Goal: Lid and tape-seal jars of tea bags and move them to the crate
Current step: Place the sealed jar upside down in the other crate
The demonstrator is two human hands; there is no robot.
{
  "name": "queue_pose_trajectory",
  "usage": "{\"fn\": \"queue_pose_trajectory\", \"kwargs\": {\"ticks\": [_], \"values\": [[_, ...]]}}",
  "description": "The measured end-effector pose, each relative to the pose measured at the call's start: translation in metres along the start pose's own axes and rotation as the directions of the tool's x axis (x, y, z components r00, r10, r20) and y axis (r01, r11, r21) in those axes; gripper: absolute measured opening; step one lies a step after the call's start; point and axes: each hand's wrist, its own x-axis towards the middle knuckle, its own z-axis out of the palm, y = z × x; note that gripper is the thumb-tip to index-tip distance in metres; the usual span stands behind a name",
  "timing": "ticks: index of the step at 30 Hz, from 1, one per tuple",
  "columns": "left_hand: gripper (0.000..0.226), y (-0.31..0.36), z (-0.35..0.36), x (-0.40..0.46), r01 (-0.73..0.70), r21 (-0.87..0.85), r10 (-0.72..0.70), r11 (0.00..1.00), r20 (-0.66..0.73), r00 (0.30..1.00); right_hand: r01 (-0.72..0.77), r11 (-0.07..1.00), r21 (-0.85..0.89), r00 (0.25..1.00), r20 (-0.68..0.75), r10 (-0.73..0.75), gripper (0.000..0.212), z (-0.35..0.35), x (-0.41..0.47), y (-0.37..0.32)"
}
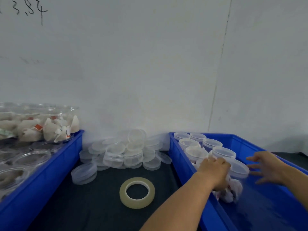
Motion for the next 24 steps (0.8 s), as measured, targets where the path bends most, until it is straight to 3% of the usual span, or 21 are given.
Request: {"fn": "queue_pose_trajectory", "kwargs": {"ticks": [2,4,7,13,18,24], "values": [[0.056,0.000,-0.002,0.000,-0.005,0.032,0.005,0.999,-0.004,1.000,0.034,0.999,0.038,0.996,-0.087,-0.031,0.043,0.003,0.014,-0.007],[0.056,-0.002,-0.003,-0.002,-0.021,0.015,0.021,1.000,-0.020,1.000,0.057,0.995,0.079,0.998,-0.020,-0.056,0.053,0.015,0.027,-0.013],[0.057,-0.005,-0.001,-0.006,-0.037,-0.047,0.036,0.998,-0.025,0.999,0.073,0.997,-0.010,0.996,0.048,-0.073,0.059,0.031,0.042,-0.021],[0.057,-0.007,0.003,-0.007,-0.025,-0.092,0.023,0.995,-0.027,0.999,0.100,0.971,-0.216,0.995,0.042,-0.093,0.012,0.037,0.054,-0.021],[0.057,-0.004,0.003,-0.004,0.009,-0.066,-0.009,0.998,0.000,1.000,0.113,0.934,-0.339,0.993,0.073,-0.094,0.011,0.044,0.058,-0.020],[0.057,-0.004,0.006,-0.002,0.014,-0.087,-0.016,0.996,-0.017,1.000,0.025,0.967,-0.253,1.000,-0.004,-0.027,0.058,0.039,0.082,-0.032]]}}
